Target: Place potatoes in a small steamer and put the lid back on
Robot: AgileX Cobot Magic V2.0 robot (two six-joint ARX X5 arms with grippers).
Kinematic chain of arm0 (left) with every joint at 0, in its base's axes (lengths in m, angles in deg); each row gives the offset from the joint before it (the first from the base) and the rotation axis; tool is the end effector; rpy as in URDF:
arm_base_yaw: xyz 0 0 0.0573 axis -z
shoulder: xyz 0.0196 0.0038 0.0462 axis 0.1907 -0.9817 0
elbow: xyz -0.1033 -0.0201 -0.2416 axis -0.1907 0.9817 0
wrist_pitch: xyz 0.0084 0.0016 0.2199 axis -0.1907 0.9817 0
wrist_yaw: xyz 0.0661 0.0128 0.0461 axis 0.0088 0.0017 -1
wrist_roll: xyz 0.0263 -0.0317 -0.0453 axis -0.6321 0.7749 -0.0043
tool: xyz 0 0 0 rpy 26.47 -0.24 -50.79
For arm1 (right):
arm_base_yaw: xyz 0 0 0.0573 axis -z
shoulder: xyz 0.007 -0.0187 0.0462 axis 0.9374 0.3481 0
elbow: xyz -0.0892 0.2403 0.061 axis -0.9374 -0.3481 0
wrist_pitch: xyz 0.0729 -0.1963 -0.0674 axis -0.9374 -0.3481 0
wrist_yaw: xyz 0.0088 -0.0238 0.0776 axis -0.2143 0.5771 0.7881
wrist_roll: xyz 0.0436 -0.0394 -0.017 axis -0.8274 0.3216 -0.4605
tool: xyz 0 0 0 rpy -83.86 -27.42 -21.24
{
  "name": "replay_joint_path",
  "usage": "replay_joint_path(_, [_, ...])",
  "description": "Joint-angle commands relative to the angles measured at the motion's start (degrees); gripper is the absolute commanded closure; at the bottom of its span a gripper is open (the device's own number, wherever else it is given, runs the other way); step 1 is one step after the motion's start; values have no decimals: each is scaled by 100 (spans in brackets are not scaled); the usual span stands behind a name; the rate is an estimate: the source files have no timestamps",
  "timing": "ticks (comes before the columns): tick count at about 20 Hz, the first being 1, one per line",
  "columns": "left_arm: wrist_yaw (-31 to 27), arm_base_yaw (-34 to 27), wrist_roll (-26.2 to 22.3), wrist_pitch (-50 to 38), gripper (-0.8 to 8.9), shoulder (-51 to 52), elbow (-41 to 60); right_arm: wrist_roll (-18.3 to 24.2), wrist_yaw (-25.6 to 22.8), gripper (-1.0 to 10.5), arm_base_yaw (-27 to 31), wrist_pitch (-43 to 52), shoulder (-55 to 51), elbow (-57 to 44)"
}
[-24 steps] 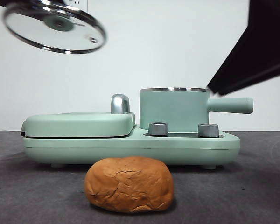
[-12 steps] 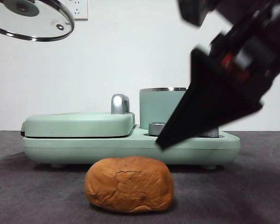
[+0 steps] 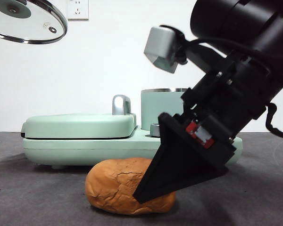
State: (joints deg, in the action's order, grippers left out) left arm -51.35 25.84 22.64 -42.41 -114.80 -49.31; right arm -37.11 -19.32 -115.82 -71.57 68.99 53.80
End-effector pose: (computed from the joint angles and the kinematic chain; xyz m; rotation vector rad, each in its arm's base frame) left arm 0.1413 -0.0453 0.3424 0.0725 0.3839 -0.4471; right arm 0.1543 0.1833 0.1653 -0.4648 0.6876 1.2624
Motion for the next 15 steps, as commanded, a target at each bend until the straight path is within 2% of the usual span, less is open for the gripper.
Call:
replay_joint_path(1, [4, 11, -42, -149, 804, 11, -74, -138, -7, 660, -114, 118, 87, 96])
replay_joint_path(5, [-35, 9, -44, -151, 804, 11, -74, -212, -24, 718, -153, 116, 85, 98])
replay_joint_path(11, [-37, 9, -44, -149, 804, 11, -74, -1200, 22, 724, -151, 46, -229, 107])
replay_joint_path(15, [-35, 9, -42, -149, 804, 11, -74, -1943, 15, 724, -85, -492, -868, 111])
